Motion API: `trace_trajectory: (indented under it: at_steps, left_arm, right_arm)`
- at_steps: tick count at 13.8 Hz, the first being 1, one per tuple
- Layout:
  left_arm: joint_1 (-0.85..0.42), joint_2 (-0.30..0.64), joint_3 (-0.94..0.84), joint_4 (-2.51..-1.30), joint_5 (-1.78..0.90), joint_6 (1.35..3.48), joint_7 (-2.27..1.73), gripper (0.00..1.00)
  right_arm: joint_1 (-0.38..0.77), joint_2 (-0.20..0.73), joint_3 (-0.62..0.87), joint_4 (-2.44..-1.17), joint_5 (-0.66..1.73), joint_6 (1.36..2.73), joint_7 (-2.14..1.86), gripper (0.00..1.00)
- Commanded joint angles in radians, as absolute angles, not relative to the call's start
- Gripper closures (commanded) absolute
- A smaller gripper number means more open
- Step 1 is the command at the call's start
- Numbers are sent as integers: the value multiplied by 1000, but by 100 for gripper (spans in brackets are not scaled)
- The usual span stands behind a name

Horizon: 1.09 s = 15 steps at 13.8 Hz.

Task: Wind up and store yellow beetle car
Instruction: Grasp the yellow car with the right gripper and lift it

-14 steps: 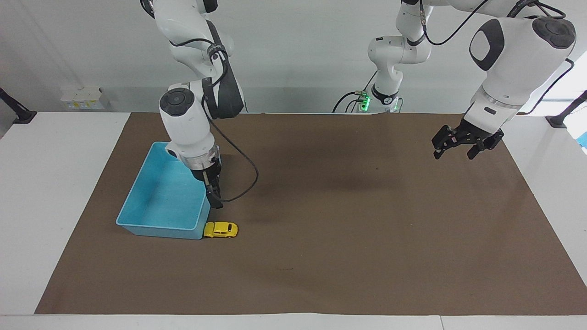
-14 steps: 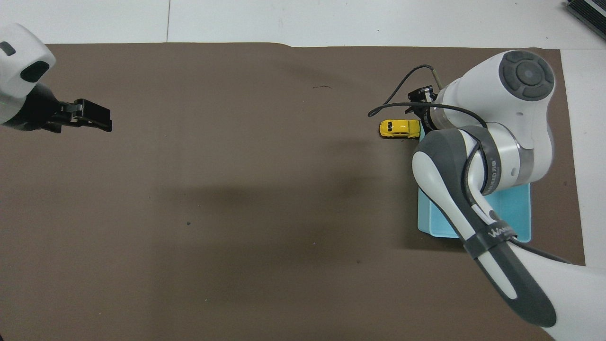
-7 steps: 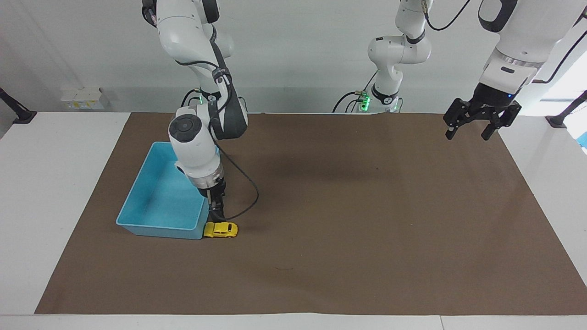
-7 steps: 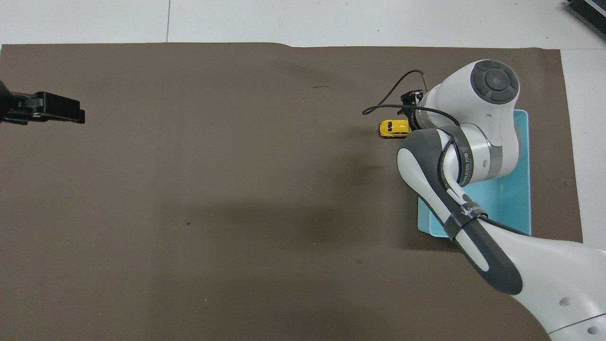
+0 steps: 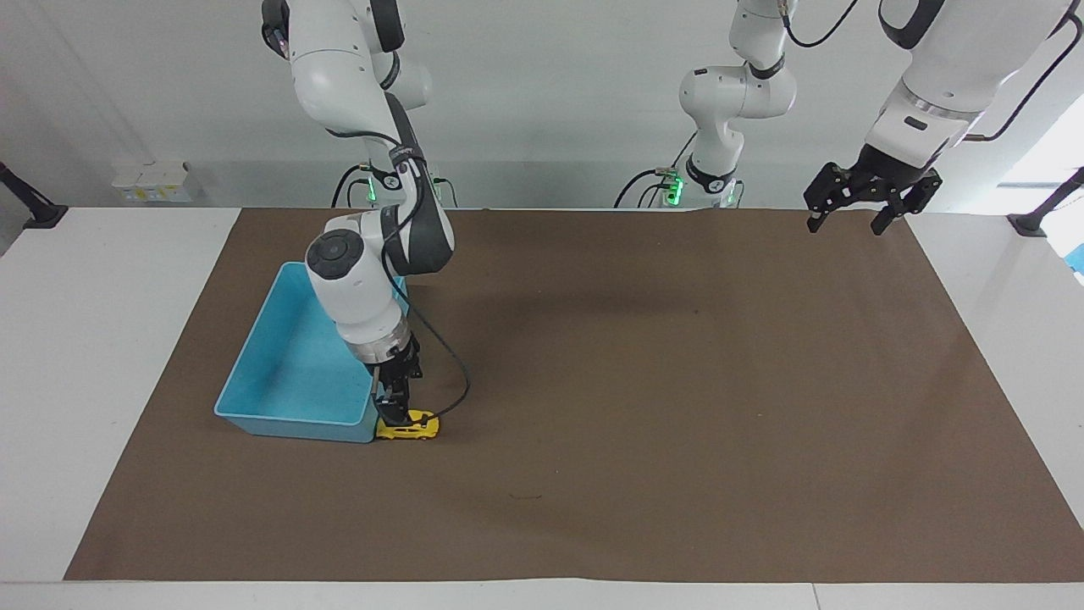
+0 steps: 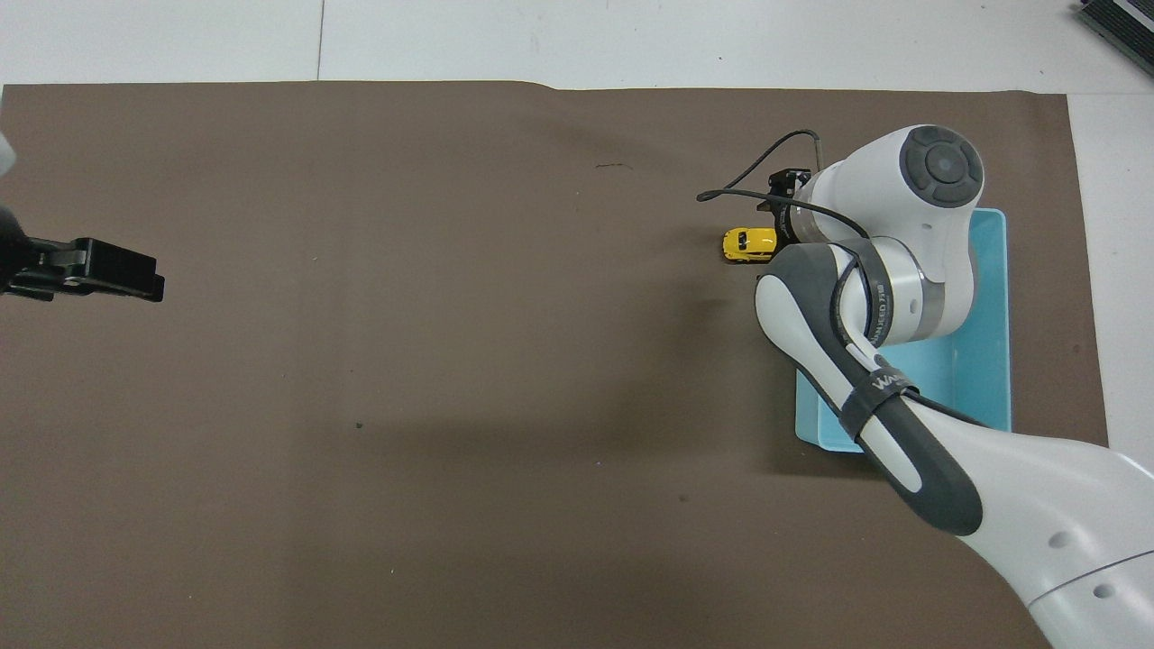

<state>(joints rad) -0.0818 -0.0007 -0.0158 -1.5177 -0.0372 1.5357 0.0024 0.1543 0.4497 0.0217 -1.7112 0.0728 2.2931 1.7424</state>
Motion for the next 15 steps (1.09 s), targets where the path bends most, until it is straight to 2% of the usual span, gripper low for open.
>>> trace_trajectory:
  at_steps: [1,4,11,12,13,14,15]
  left_arm:
    - [-71,-35,-21,-1560,-23,1552,29,0]
    - [-69,-38,-20,-1563,-23,1534,25,0]
    - [-69,-37,-20,-1563,-23,1540,35,0]
    - [-69,-35,-20,-1556,-23,1543,31,0]
    - [-69,-31,-20,-1548,-23,1545,28,0]
    - [-69,-32,-20,-1549,-23,1534,28,0]
    - [-69,-32,-20,-1549,-23,1532,28,0]
  right_arm:
    - [137,448,32,-1769,94,2367,1729,0]
    - [147,460,31,-1804,91,2439,1735,0]
    - [155,463,31,-1819,74,2473,1740,0]
    - [155,465,31,-1819,72,2480,1736,5]
    - [155,465,31,-1819,72,2480,1736,20]
    - [156,465,31,-1821,72,2480,1735,40]
    - [156,465,31,-1821,72,2480,1736,49]
